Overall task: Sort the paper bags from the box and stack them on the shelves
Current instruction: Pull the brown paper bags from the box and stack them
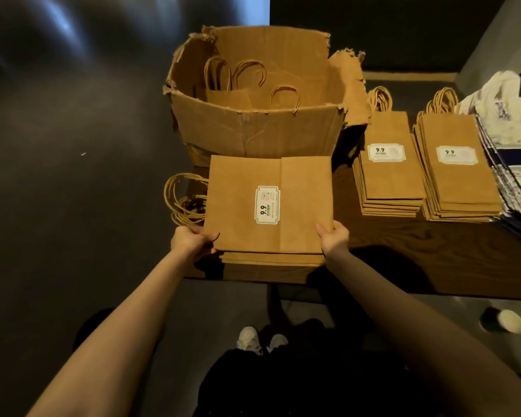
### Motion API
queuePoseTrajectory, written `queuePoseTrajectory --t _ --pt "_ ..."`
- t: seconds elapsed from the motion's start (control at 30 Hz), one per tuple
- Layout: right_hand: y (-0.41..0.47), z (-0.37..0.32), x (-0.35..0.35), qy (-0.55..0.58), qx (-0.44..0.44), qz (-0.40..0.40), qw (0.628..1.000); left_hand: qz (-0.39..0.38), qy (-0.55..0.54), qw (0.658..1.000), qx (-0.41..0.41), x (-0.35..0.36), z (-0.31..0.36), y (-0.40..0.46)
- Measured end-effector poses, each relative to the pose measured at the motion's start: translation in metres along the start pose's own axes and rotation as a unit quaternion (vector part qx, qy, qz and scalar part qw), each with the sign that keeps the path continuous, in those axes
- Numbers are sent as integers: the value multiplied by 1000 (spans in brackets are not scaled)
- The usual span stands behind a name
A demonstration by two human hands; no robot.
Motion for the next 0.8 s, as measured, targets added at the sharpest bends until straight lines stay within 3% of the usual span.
queuePoseTrajectory --t 0.17,0.43,0.6,0.8 --pt "3 10 5 -97 -19 21 995 63 112 988 90 -7 -6 9" --pt "8 0 -7 -267 -52 26 962 84 160 978 105 -13 -7 5" --pt "0 -52 -6 -211 -147 23 966 85 142 976 143 -20 26 -4" --pt "-20 -145 15 -95 -242 -33 965 62 -16 976 207 -12 123 -22"
Point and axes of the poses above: each hand's wrist, its own y-axis towards the middle knuckle, its own x-axis out of the palm, z = x × y, the point moved 9 cm from there along y, towards the middle knuckle, and after that the axes turned 15 degrees about z, right-handed, at the moved point
